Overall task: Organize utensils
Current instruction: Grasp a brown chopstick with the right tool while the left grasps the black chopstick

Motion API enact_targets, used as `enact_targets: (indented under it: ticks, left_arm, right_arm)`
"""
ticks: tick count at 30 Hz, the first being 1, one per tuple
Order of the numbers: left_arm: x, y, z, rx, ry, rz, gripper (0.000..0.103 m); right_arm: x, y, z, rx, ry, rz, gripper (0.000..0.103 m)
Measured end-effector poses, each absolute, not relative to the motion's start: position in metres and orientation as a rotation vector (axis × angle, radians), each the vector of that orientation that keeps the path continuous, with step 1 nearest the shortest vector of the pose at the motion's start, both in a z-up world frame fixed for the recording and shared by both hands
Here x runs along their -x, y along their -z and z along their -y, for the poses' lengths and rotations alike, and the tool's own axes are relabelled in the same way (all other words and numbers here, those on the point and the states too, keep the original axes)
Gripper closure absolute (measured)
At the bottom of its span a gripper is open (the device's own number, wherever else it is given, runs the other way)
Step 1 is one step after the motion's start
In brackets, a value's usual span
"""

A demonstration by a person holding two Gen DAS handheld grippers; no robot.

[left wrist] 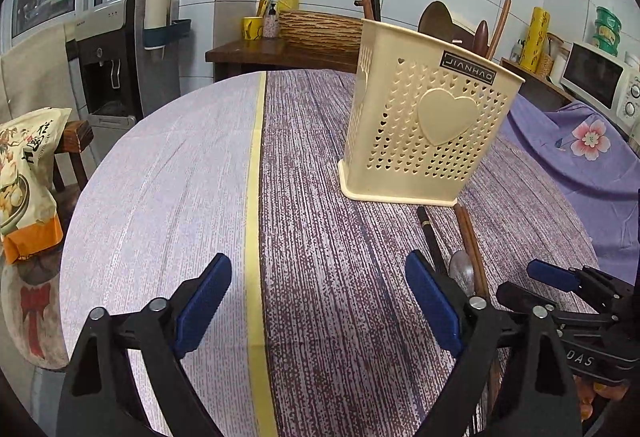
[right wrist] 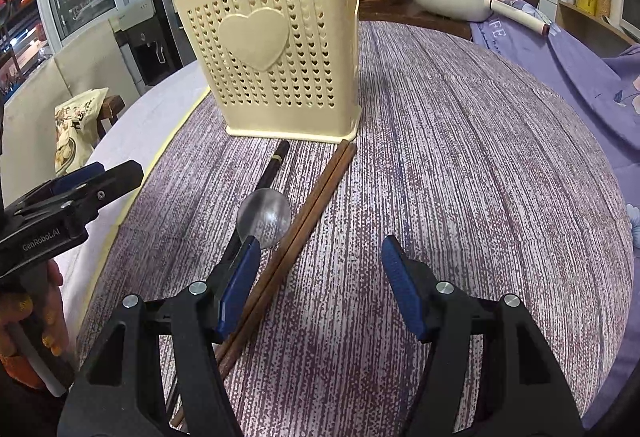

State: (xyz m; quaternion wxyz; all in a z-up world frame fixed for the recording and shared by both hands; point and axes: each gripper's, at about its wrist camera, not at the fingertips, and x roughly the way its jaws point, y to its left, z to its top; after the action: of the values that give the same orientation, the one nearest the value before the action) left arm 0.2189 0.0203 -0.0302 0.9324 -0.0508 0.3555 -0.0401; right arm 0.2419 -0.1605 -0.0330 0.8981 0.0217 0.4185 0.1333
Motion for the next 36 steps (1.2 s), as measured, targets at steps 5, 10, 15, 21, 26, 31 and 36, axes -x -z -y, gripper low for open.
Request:
enact_targets:
  ticks: [5, 10, 15, 21, 26, 31, 36]
  left_arm:
    - [-0.219, 0.032, -0.015, 0.093, 0.101, -0.739, 0.028]
    - [-0.219, 0.032, -0.011, 0.086, 0.109, -0.743, 0.029]
    - [-0.223, 0.032, -0.001, 0.065, 0.134, -0.754, 0.036]
    - [-0.231, 0.031, 0.011, 0.035, 0.166, -0.769, 0.042]
    - [-0.251, 0.027, 0.022, 0.039, 0.208, -0.804, 0.057]
    - [-0.273, 0.030, 0.039, 0.051, 0.255, -0.848, 0.062]
    - [-0.289, 0.041, 0.055, 0.040, 0.281, -0.894, 0.064]
  right_arm:
    - [-0.252, 0.036, 0.159, -0.036, -0.231, -0.878, 0.044]
    - [-0.264, 0.041, 0.162, -0.049, -0.208, -0.900, 0.048]
    - [-0.275, 0.045, 0.160, -0.046, -0.191, -0.922, 0.052]
    - [-0.288, 0.046, 0.167, -0.051, -0.194, -0.944, 0.061]
    - [-0.300, 0.046, 0.166, -0.065, -0.189, -0.958, 0.075]
    - [-0.309, 0.045, 0.166, -0.074, -0.175, -0.947, 0.086]
    - [-0.314, 0.046, 0.174, -0.084, -0.196, -0.955, 0.090]
